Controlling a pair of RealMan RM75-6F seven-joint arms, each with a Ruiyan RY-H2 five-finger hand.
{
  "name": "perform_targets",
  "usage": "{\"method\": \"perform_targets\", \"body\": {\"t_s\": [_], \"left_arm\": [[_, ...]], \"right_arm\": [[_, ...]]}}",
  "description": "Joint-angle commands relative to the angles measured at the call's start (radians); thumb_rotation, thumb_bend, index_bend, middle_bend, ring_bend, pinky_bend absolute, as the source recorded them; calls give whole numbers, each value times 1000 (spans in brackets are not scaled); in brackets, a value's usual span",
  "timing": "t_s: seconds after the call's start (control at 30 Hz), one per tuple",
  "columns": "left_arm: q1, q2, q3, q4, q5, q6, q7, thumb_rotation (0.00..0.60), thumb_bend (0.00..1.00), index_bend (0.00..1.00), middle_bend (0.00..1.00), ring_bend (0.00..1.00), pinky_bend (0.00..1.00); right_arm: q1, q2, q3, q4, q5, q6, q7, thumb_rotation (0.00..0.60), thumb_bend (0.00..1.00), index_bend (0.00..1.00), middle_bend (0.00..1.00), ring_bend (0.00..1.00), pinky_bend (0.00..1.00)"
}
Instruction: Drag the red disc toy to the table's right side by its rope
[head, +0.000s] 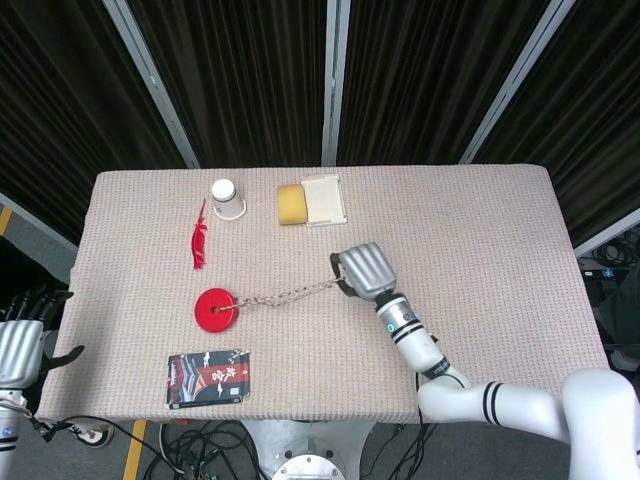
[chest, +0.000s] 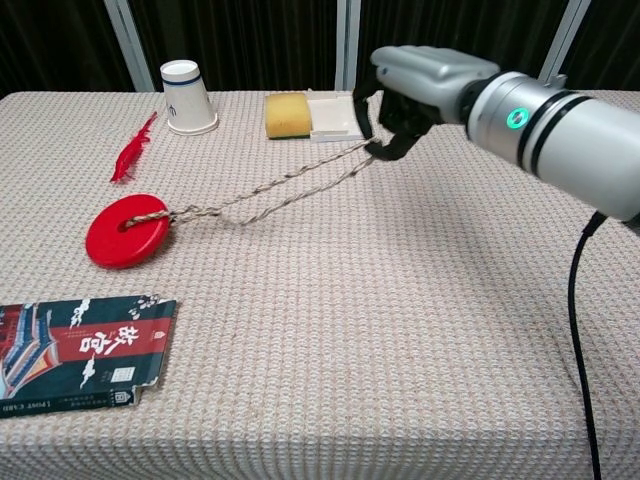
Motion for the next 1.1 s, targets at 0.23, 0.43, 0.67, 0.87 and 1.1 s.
{"method": "perform_targets", "body": {"t_s": [0.23, 0.43, 0.67, 0.87, 1.1], "left_arm": [[-7, -11, 2, 0, 6, -5, 7, 600, 1, 220, 221, 105, 145], [-7, -7, 1, -3, 7, -1, 10, 600, 1, 220, 223, 105, 145], [-10, -5, 2, -14, 10, -3, 22, 600, 1, 220, 223, 105, 145], [-14, -8, 3, -15, 9, -9, 25, 600, 1, 220, 223, 105, 145], [-14, -4, 0, -23, 11, -1, 29, 600, 0, 220, 223, 105, 145]], "right_arm": [[-138, 197, 5, -7, 14, 82, 99, 600, 569, 975, 925, 735, 902], [-222, 290, 15, 56, 40, 118, 173, 600, 569, 975, 926, 736, 902], [-306, 363, 39, 113, 69, 153, 262, 600, 569, 976, 926, 737, 902], [-392, 425, 42, 111, 73, 201, 326, 600, 571, 978, 927, 737, 902], [-469, 486, 73, 124, 79, 271, 382, 600, 572, 979, 927, 738, 902]]}}
